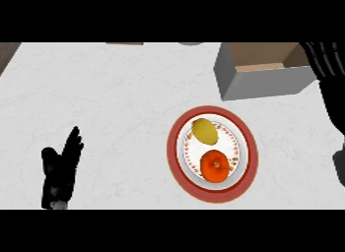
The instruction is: Pick the lemon from the plate and place it in the cardboard box
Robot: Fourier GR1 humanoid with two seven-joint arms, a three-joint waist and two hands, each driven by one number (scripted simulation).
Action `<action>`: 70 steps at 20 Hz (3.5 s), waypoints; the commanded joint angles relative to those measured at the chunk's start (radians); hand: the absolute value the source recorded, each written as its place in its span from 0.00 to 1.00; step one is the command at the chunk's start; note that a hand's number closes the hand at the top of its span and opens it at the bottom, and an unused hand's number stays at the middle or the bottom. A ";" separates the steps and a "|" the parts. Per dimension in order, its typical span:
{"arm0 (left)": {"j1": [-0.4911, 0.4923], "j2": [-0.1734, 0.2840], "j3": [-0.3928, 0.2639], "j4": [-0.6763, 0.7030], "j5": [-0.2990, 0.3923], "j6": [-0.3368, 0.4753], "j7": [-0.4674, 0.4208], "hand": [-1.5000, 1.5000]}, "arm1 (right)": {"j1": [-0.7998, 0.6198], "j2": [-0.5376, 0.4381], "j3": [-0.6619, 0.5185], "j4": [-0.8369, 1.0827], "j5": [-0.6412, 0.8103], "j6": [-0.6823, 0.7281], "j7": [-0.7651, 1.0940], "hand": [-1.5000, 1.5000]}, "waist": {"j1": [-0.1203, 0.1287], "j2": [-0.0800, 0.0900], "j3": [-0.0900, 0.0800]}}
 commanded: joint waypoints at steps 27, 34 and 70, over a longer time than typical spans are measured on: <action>-0.313 0.197 0.016 -0.033 -0.055 -0.431 -0.263 0.50 | -0.362 -0.234 0.461 0.327 0.823 0.347 -0.435 0.00 | -0.013 -0.033 0.017; -0.298 0.159 0.024 -0.013 -0.092 -0.419 -0.292 0.50 | -0.391 -0.158 0.559 0.180 0.968 0.463 -0.179 0.00 | -0.025 -0.032 0.018; -0.244 0.009 0.183 -0.101 -0.254 -0.568 -0.237 0.50 | -0.177 0.119 0.505 0.318 1.514 0.437 -0.151 0.00 | -0.019 -0.030 0.019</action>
